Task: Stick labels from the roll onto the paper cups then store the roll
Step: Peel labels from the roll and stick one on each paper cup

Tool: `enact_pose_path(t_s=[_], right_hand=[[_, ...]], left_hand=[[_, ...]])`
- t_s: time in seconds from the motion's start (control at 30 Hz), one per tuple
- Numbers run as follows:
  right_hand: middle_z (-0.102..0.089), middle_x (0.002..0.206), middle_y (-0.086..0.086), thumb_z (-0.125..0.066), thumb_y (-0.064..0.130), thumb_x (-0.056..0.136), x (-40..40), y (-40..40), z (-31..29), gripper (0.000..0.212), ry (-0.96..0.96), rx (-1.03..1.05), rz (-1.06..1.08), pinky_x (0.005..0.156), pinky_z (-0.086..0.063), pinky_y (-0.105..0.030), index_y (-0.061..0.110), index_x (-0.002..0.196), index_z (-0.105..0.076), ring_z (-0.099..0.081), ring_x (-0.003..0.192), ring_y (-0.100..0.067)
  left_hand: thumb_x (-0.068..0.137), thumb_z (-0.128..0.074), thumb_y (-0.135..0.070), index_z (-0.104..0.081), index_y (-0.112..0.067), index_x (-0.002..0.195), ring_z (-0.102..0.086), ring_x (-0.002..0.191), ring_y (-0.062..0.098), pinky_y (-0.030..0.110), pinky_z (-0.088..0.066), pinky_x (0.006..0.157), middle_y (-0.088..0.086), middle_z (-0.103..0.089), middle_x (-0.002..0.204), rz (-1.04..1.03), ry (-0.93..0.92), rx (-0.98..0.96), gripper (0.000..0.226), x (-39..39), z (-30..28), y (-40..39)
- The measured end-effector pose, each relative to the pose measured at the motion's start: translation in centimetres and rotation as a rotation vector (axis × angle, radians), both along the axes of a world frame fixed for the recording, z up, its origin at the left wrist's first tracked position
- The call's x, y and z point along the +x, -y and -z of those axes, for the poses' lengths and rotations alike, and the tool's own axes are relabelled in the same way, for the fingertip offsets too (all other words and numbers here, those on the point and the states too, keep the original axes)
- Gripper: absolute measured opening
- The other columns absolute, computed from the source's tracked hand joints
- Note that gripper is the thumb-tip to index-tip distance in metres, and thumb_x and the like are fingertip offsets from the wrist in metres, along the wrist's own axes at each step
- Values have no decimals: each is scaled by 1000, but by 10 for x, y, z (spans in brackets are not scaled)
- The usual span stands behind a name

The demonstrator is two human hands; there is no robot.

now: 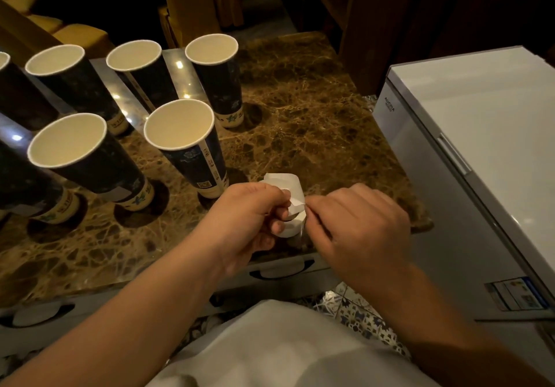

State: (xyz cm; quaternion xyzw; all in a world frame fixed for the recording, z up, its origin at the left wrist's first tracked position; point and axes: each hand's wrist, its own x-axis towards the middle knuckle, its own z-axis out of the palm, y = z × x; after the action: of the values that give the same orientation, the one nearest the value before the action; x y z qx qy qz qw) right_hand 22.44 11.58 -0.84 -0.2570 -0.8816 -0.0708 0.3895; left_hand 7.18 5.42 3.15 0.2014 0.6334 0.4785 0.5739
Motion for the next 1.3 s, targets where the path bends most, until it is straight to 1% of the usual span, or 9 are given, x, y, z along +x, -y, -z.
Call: enact_pose_path(t_s=[0.17, 0.3, 0.4, 0.53, 0.67, 0.87, 0.97, 1.1, 1.3], right_hand=[[-70, 77, 0, -62, 33, 89, 7, -1, 1, 24, -60, -240, -80, 55, -46, -37, 14, 90, -75, -59, 68, -18], [-72, 97, 9, -54, 51, 84, 3, 0, -12, 38, -317, -1071, -134, 69, -56, -26, 27, 111, -66, -66, 89, -7], [-75, 92, 0, -65, 37, 83, -3, -4, -19, 27, -382, -1510, -296, 66, -54, -22, 22, 105, -70, -68, 82, -8], [-69, 68, -4, -73, 11, 83, -12, -1, -24, 6, -328, -1437, -276, 59, -53, -23, 18, 82, -73, -61, 63, -11], [-71, 74, 4, -75, 14, 81, -23, 4, -24, 11, -260, -1303, -240, 61, -55, -21, 25, 78, -73, -64, 67, -6], [-71, 80, 10, -71, 15, 84, -43, 6, -23, 11, -287, -1200, -200, 65, -55, -18, 25, 81, -73, -65, 76, -6], [-70, 78, 9, -71, 15, 84, -53, 6, -24, 11, -260, -1214, -219, 63, -53, -16, 25, 81, -73, -65, 75, -5], [-69, 79, 10, -71, 16, 85, -67, 15, -25, 10, -209, -1196, -235, 57, -50, -14, 25, 80, -72, -63, 70, -6], [-69, 79, 8, -71, 14, 84, -75, 21, -24, 13, -179, -1162, -215, 62, -52, -16, 25, 78, -72, -64, 76, -7]], left_hand=[[92, -54, -12, -62, -12, 77, -49, 55, 9, 22, -38, 50, 0, -58, 65, 24, -161, 116, 17, -3, 3, 8], [93, -57, -11, -65, -17, 77, -56, 64, 2, 17, -47, 62, -12, -62, 67, 207, -544, 351, 18, -17, 2, 20], [91, -61, -17, -66, -20, 82, -60, 74, 8, 19, -50, 67, -8, -65, 77, 322, -616, 445, 11, -30, 4, 27], [87, -58, -31, -66, -19, 84, -58, 69, 12, 23, -51, 64, -4, -64, 77, 362, -714, 455, 15, -35, 9, 34], [85, -60, -30, -68, -23, 81, -60, 70, 9, 17, -49, 60, -12, -64, 74, 189, -879, 397, 12, -35, 17, 44], [88, -67, -20, -63, -24, 86, -62, 70, 8, 20, -53, 61, -4, -65, 80, -173, -785, 211, 6, -54, 41, 63], [83, -73, -25, -50, -30, 103, -60, 100, 15, 33, -55, 85, -1, -59, 110, -368, -762, 124, 30, -72, 57, 59], [75, -81, -31, -18, -32, 144, -34, 138, 17, 39, -36, 112, 1, -32, 151, -366, -712, 80, 93, -91, 75, 33], [75, -83, -23, -14, -27, 148, -39, 137, 16, 25, -37, 102, 0, -39, 151, -346, -653, 123, 100, -103, 88, 9]])
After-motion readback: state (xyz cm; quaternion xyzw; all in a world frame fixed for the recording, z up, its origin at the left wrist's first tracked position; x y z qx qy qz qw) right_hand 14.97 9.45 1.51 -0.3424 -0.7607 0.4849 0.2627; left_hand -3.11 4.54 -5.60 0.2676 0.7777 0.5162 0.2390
